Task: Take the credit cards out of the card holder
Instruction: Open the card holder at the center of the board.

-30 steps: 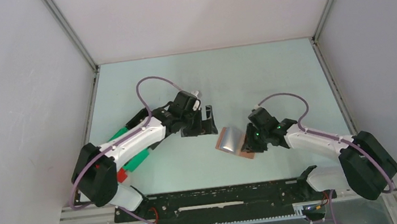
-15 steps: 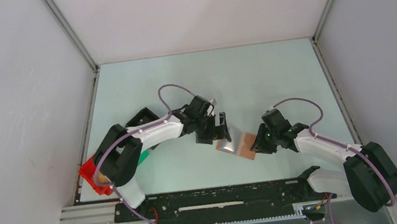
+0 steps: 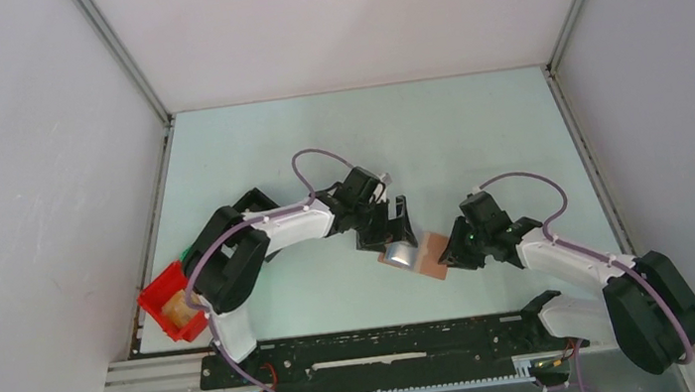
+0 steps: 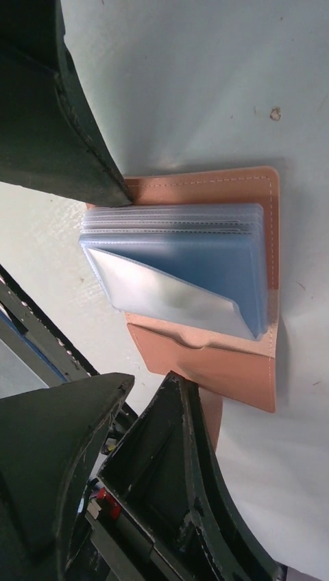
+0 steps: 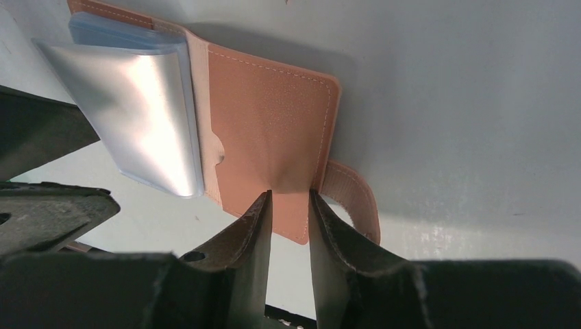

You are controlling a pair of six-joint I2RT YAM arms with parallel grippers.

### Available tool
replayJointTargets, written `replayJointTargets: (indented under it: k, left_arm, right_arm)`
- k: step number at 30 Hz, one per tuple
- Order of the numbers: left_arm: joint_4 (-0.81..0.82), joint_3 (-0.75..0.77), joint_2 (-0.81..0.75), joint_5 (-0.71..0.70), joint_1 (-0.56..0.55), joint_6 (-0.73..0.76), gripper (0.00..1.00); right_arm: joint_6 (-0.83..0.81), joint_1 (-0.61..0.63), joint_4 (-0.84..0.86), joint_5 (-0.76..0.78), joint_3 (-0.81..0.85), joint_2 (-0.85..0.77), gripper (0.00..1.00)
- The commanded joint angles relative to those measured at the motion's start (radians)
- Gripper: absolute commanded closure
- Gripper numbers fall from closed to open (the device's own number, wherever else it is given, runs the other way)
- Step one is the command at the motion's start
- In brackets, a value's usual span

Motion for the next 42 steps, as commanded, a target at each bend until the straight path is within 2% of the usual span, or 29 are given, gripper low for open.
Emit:
replayJointTargets:
  k: [1, 4, 9, 14, 20, 26, 31, 34, 42]
  left_arm:
    - [0.037, 0.062, 0.022, 0.047, -0.009, -0.019, 0.05]
    - [0.096, 0.044, -0.008, 0.120, -0.013, -0.050, 0.05]
    - [0.372, -0.057, -0.109, 0.269, -0.020, -0.219, 0.05]
    - [0.438, -0.035, -0.116, 0.319, -0.053, -0.258, 0.04]
    - [0.435, 0.000, -0.033, 0.323, -0.073, -0.263, 0.05]
    - [0.316, 0.022, -0.027, 0.240, -0.062, -0.191, 0.05]
    - [0.249, 0.010, -0.044, 0.182, -0.028, -0.141, 0.05]
    - [0.249, -0.015, -0.042, 0.166, 0.009, -0.127, 0.05]
    - [0.214, -0.064, -0.018, 0.130, 0.080, -0.081, 0.05]
  right_arm:
    - [-0.005, -0.008, 0.010, 0.027, -0.023, 0.005, 0.66]
    - [-0.006, -0.008, 0.013, 0.031, -0.027, 0.010, 0.66]
    - [-0.002, -0.010, 0.036, 0.030, -0.037, 0.025, 0.66]
    - [0.005, -0.008, 0.036, 0.024, -0.046, 0.028, 0.66]
    - [0.007, -0.026, -0.034, 0.036, -0.046, -0.086, 0.66]
    - [0.004, -0.055, -0.124, 0.050, -0.041, -0.249, 0.65]
    - [0.038, -0.055, -0.055, 0.020, -0.058, -0.362, 0.63]
    - [0.053, -0.055, -0.005, 0.012, -0.060, -0.350, 0.62]
    - [0.066, -0.054, 0.130, -0.066, -0.055, -0.183, 0.59]
